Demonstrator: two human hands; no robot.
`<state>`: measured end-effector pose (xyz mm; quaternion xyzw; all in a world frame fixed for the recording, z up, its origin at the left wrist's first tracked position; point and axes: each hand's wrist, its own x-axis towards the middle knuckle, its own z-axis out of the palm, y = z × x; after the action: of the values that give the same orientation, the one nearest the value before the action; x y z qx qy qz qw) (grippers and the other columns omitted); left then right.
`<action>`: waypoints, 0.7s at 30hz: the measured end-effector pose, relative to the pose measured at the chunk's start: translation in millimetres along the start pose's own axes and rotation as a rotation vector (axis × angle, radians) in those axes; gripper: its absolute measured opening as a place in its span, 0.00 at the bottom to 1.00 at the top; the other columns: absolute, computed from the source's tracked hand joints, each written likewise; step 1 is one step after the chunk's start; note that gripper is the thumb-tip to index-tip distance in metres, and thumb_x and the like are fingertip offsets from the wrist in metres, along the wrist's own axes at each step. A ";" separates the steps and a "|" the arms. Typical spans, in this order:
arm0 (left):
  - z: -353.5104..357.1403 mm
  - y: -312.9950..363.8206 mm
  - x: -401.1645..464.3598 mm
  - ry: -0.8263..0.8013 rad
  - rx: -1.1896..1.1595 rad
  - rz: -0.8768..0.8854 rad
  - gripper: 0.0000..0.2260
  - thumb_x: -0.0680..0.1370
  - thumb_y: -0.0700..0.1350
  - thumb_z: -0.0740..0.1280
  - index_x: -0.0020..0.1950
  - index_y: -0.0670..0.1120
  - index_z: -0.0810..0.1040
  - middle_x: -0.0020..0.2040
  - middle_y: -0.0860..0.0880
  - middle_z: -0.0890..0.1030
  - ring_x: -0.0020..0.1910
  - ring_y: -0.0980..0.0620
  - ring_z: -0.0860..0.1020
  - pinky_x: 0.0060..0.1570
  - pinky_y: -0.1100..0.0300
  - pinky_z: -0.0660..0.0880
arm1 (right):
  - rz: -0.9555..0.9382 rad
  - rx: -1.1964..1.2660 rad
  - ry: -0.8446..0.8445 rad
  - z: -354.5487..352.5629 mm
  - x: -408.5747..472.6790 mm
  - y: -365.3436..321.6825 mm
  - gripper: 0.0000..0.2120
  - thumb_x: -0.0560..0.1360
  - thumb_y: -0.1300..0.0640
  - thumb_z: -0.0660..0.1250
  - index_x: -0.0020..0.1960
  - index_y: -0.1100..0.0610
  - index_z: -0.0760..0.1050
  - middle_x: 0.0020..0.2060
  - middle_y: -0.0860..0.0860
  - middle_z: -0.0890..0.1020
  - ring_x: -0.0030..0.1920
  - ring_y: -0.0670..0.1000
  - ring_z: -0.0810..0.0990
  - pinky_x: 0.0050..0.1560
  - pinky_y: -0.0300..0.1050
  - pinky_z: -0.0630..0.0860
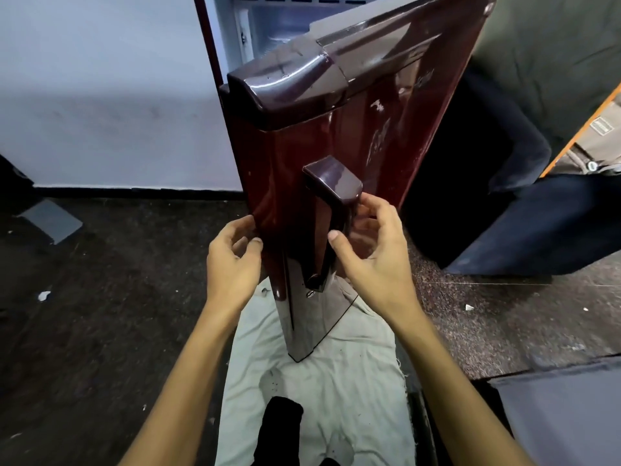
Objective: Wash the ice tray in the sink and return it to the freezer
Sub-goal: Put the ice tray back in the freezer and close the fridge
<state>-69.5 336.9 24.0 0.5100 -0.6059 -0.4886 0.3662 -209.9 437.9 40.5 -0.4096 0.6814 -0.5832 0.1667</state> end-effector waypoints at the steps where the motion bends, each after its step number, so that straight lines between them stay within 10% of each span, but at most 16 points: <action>1: -3.4 -1.3 5.1 0.001 -0.002 0.000 0.15 0.79 0.37 0.62 0.65 0.49 0.74 0.61 0.54 0.78 0.64 0.53 0.74 0.59 0.63 0.70 | -0.006 0.003 -0.015 5.3 4.6 0.3 0.23 0.72 0.57 0.71 0.64 0.49 0.67 0.56 0.42 0.71 0.58 0.44 0.75 0.58 0.40 0.75; 9: -28.5 -14.2 51.2 -0.054 -0.050 0.004 0.16 0.79 0.35 0.62 0.64 0.48 0.75 0.54 0.59 0.78 0.58 0.57 0.76 0.47 0.80 0.71 | -0.010 0.008 -0.099 56.8 57.2 -3.0 0.20 0.70 0.59 0.73 0.58 0.49 0.71 0.52 0.48 0.74 0.52 0.47 0.78 0.51 0.35 0.76; 21: -46.8 -27.2 143.6 -0.221 -0.036 0.043 0.18 0.79 0.35 0.62 0.68 0.46 0.72 0.61 0.54 0.76 0.55 0.61 0.76 0.46 0.78 0.72 | -0.011 -0.028 -0.053 135.2 129.8 -1.4 0.16 0.72 0.56 0.71 0.59 0.52 0.74 0.52 0.47 0.77 0.51 0.45 0.79 0.45 0.30 0.75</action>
<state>-48.8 186.5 1.8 0.4330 -0.6446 -0.5447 0.3168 -193.1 251.3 38.6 -0.4311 0.6823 -0.5636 0.1758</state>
